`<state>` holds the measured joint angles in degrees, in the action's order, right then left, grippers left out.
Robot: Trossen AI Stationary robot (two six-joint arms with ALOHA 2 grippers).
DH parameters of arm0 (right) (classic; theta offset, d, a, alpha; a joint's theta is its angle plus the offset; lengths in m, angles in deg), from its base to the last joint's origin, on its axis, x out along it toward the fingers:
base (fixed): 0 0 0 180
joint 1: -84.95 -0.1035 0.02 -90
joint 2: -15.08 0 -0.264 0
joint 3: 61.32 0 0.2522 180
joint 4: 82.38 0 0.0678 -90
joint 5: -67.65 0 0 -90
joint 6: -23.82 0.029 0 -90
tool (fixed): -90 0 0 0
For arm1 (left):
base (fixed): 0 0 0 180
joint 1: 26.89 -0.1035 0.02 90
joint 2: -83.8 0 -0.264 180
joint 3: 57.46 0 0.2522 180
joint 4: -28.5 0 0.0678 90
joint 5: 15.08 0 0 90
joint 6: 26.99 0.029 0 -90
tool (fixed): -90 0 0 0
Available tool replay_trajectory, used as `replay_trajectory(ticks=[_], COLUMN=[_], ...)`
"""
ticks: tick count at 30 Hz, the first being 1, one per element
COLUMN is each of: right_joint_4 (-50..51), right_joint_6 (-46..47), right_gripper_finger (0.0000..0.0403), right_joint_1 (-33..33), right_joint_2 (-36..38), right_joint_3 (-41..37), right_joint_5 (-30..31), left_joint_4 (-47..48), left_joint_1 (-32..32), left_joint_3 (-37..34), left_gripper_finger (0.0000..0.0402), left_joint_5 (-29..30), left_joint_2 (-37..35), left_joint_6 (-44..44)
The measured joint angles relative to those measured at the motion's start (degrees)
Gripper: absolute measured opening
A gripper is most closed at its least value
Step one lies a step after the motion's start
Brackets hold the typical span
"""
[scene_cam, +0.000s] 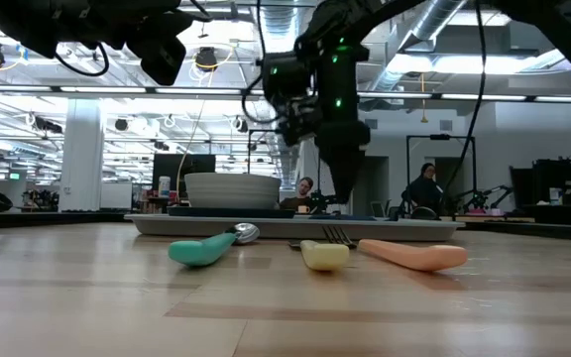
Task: Set up tray
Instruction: Put the orange fork on the dark blue napkin
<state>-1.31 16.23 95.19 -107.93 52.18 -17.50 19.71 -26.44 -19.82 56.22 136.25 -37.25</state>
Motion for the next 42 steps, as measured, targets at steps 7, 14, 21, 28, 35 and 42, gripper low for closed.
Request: replay_trajectory(ticks=[7,14,21,28,35,42], right_joint_4=[0.39,3.03,2.59,-7.74,-27.13,-42.04], right_joint_6=[2.26,7.26,11.85,20.82,41.06,44.17], right_gripper_finger=[0.0240,0.0240,0.0240,0.0240,0.0240,0.0240], right_joint_1=[0.00,-0.11,-0.47,-1.63,-5.71,-9.94], right_joint_2=[7.45,15.15,23.49,32.49,33.69,29.85], right_joint_3=[-0.05,-0.54,-9.27,-26.31,-35.13,-34.81], right_joint_5=[0.19,-0.38,-0.45,-0.46,-2.19,-15.86], left_joint_4=[0.38,0.40,0.96,2.40,2.35,2.27], left_joint_1=[-0.04,-0.04,0.00,0.00,0.00,0.00], left_joint_3=[0.00,0.00,0.00,0.00,0.00,0.00], left_gripper_finger=[0.0087,0.0087,0.0087,0.0087,0.0087,0.0087], left_joint_5=[-0.01,-0.39,-0.44,-0.28,-0.19,-0.09], left_joint_2=[0.02,0.02,0.02,0.02,0.02,0.04], left_joint_6=[0.05,0.85,0.87,1.96,2.99,2.99])
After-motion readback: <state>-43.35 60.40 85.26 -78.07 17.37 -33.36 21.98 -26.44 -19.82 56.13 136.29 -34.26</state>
